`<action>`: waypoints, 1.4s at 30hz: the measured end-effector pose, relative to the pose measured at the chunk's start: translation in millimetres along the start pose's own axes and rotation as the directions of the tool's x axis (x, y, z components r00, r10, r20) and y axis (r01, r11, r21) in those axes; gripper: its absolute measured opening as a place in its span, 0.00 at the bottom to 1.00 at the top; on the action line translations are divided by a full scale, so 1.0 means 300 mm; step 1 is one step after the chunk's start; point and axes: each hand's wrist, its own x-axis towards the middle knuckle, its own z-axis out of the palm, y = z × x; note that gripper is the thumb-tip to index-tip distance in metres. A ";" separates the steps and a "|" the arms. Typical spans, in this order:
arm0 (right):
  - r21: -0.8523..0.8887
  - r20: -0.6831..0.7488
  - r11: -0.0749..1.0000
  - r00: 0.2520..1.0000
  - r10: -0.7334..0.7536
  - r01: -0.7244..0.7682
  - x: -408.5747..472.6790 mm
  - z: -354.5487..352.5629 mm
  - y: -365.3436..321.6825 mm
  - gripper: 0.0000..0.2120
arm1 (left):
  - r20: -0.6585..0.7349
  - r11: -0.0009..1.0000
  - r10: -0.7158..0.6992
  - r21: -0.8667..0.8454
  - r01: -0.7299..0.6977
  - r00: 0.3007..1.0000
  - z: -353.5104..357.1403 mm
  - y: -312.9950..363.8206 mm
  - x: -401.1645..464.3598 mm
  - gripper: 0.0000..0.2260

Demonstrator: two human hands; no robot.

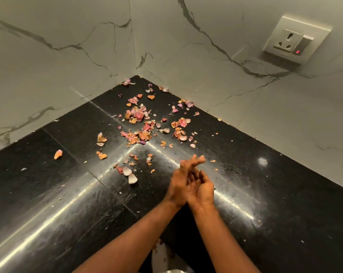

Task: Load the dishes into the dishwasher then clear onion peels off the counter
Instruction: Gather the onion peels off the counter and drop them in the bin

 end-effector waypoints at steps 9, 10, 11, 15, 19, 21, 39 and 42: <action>-0.273 -0.059 0.940 0.979 0.196 -0.205 -0.032 0.037 0.314 0.17 | -0.009 0.849 0.252 0.481 -0.216 0.968 -0.295 0.087 -0.164 0.17; -0.311 -0.079 0.913 0.965 0.250 -0.262 -0.041 0.042 0.357 0.17 | -0.078 0.830 0.285 0.519 -0.205 0.955 -0.333 0.101 -0.196 0.15; -0.352 -0.109 0.882 0.950 0.294 -0.314 -0.050 0.044 0.392 0.16 | -0.129 0.809 0.324 0.551 -0.204 0.937 -0.365 0.115 -0.231 0.15; -0.504 -0.133 0.736 0.883 0.451 -0.452 -0.092 0.034 0.509 0.12 | -0.385 0.822 0.422 0.544 -0.167 0.821 -0.430 0.149 -0.407 0.10; -0.661 -0.161 0.517 0.776 0.610 -0.544 -0.191 0.007 0.628 0.17 | -0.671 0.878 0.444 0.457 -0.140 0.594 -0.467 0.149 -0.623 0.06; -0.765 -0.170 0.375 0.726 0.666 -0.523 -0.242 -0.045 0.698 0.17 | -0.756 0.885 0.445 0.454 -0.104 0.480 -0.496 0.133 -0.739 0.07; -0.835 -0.549 -0.513 0.373 0.748 -0.199 -0.783 -0.453 1.059 0.14 | -0.873 0.921 -0.389 -0.366 -0.133 -0.293 -0.716 -0.328 -1.739 0.18; -0.755 -0.646 -0.603 0.454 0.613 -0.260 -0.849 -0.596 1.158 0.13 | -0.805 0.832 -0.527 -0.424 -0.357 -0.272 -0.752 -0.320 -1.881 0.18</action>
